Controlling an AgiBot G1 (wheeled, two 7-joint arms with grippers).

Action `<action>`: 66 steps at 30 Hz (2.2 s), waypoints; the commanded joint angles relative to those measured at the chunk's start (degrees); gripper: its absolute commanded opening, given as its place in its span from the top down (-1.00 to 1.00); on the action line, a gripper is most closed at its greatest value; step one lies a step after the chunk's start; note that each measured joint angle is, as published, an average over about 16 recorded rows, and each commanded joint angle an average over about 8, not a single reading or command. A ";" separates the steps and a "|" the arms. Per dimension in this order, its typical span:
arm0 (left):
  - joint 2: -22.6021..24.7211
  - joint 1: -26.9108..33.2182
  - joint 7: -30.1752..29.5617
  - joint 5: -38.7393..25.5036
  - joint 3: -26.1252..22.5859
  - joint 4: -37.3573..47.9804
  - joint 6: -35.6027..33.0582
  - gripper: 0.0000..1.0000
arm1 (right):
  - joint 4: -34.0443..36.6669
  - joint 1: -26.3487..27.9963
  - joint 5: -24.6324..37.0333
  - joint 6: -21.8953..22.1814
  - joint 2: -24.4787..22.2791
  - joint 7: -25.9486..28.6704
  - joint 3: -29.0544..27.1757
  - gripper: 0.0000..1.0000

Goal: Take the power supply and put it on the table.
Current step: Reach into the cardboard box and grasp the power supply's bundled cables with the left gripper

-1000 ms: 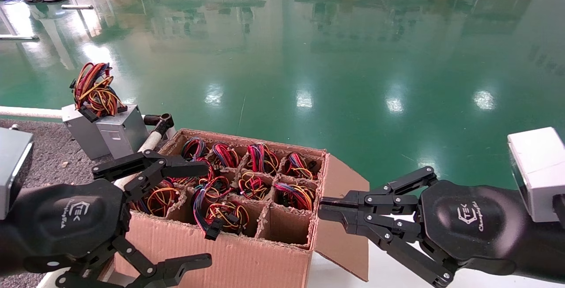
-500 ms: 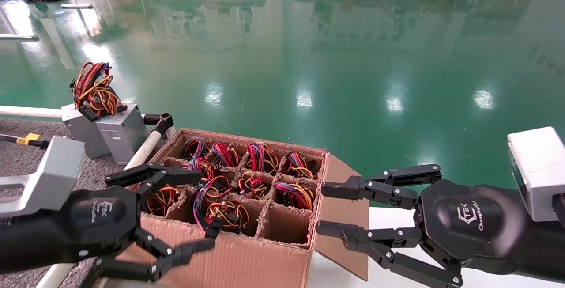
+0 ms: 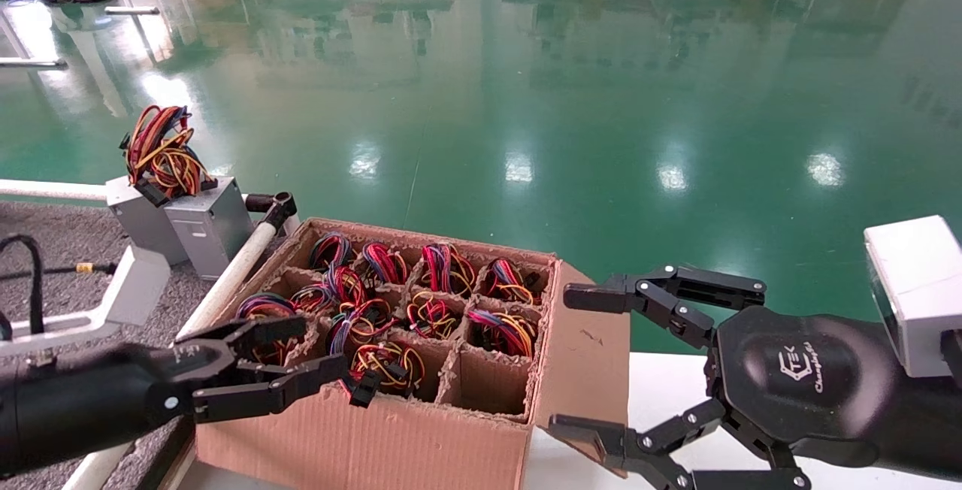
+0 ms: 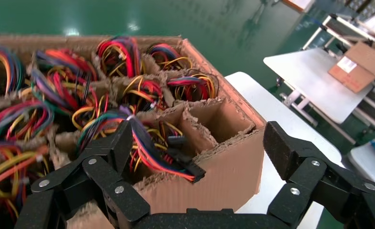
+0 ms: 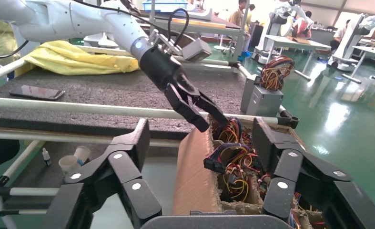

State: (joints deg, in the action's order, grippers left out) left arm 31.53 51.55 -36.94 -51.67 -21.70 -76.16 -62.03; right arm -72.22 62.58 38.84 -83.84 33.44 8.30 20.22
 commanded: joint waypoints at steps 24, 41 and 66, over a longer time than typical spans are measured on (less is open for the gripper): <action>5.21 0.01 -5.45 -2.94 -3.81 3.83 4.43 1.00 | 0.00 0.00 -0.01 0.00 0.00 -0.01 0.01 -1.00; 7.42 3.09 1.19 -7.11 -5.48 9.03 1.35 1.00 | 0.00 0.01 -0.01 0.01 -0.01 -0.01 0.02 -1.00; 4.98 9.47 11.03 -13.12 -4.60 4.46 -0.42 1.00 | 0.00 0.01 -0.02 0.01 -0.01 -0.02 0.04 -1.00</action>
State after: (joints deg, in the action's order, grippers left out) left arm 36.49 61.08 -25.80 -64.57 -26.15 -71.97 -62.50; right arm -72.22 62.59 38.82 -83.83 33.42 8.28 20.25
